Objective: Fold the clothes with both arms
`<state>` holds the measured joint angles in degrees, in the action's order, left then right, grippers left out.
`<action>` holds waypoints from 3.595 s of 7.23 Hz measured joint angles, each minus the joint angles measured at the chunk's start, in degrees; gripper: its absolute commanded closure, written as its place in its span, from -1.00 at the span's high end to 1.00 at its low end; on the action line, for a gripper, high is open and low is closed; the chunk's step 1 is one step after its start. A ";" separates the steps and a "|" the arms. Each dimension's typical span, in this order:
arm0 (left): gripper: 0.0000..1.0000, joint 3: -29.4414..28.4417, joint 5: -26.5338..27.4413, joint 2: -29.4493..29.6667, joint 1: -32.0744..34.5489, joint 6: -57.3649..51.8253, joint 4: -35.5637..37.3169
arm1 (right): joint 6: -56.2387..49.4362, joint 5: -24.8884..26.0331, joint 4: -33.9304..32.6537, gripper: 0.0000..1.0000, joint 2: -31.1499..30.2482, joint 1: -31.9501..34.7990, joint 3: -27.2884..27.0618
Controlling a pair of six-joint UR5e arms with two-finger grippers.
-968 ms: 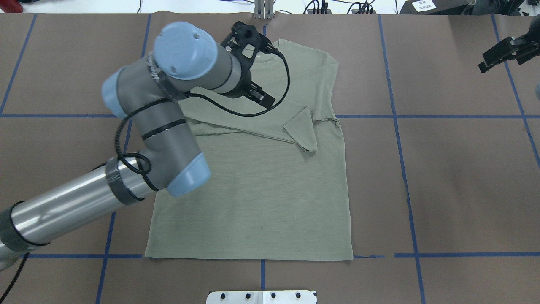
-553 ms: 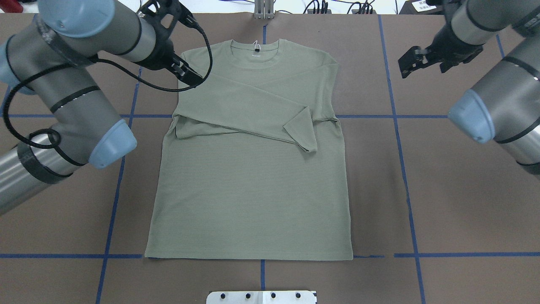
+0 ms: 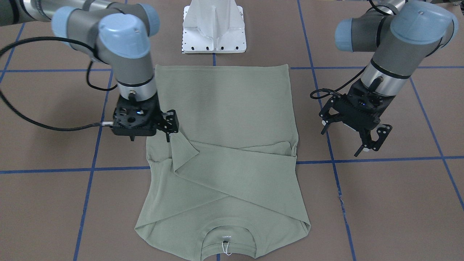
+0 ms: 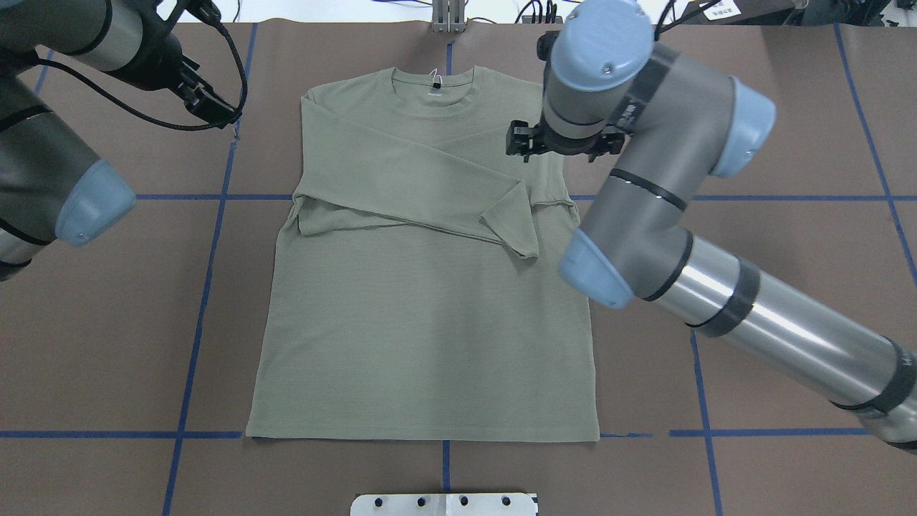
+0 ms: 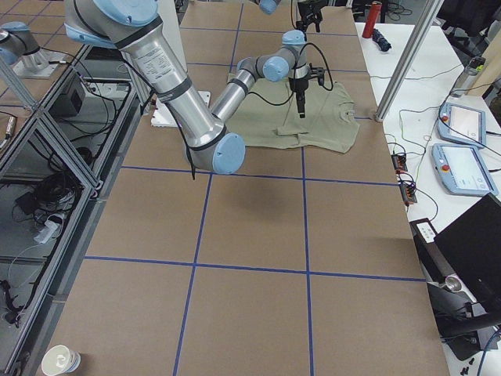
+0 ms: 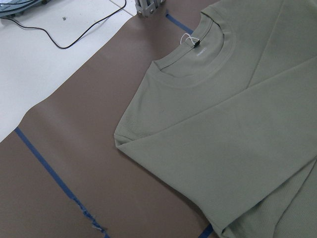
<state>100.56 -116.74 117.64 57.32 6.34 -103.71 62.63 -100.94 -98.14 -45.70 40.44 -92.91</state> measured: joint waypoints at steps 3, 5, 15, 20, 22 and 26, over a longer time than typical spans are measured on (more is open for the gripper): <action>1.00 0.07 -0.40 -1.17 0.40 -0.09 -0.46 | 4.94 7.99 0.08 0.64 8.87 -6.28 13.86; 1.00 -0.01 -0.41 -1.32 0.42 0.15 -0.52 | 5.61 10.67 0.38 0.51 11.95 -8.06 20.85; 1.00 -0.62 -0.42 -1.36 0.36 0.25 -0.62 | 4.77 14.54 0.49 -0.71 13.09 -10.99 26.54; 1.00 -0.62 -0.42 -1.36 0.38 0.21 -0.62 | 4.99 14.46 0.49 -1.00 13.69 -10.99 26.65; 1.00 -0.53 -0.42 -1.36 0.34 0.24 -0.62 | 3.58 14.40 0.18 -1.00 13.52 -10.67 25.99; 1.00 -0.10 -0.42 -1.34 0.22 1.18 -0.62 | -10.51 14.11 -4.06 -1.00 2.58 -7.33 12.15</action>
<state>100.46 -117.16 116.30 57.54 7.52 -104.33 52.12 -86.83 -102.20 -43.12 33.11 -80.75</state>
